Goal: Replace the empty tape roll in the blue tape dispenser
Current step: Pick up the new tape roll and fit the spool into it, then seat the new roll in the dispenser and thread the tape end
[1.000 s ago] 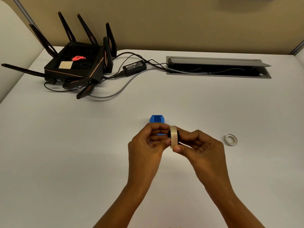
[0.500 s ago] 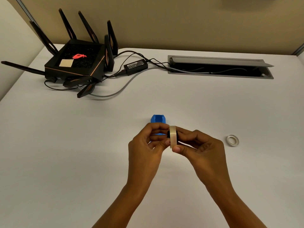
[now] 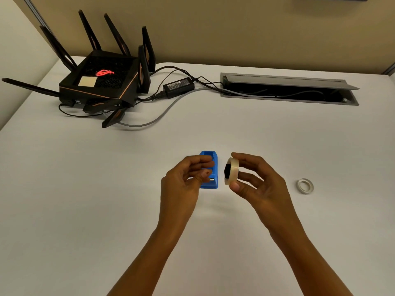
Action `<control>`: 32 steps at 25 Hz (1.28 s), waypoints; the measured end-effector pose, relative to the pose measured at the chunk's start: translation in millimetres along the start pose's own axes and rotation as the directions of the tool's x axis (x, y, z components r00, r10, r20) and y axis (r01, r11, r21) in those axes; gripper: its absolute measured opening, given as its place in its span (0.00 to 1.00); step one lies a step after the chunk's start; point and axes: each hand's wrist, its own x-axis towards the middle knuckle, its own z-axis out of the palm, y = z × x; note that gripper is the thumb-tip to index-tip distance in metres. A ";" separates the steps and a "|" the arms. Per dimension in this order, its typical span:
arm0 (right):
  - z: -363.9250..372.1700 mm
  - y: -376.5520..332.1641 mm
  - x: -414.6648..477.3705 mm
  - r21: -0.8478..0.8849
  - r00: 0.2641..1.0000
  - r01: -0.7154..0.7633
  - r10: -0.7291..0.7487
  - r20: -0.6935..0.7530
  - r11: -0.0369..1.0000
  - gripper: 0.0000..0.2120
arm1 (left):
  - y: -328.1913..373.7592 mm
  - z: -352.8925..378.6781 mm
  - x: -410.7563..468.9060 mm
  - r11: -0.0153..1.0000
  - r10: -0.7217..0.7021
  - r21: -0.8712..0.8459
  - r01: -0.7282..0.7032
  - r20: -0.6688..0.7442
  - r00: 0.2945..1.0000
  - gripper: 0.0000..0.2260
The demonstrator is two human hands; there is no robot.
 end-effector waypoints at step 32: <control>21.7 63.4 106.7 -0.621 0.981 0.112 0.013 0.193 0.776 0.17 | -97.7 0.2 60.8 0.920 -0.019 0.369 -0.131 0.377 0.926 0.38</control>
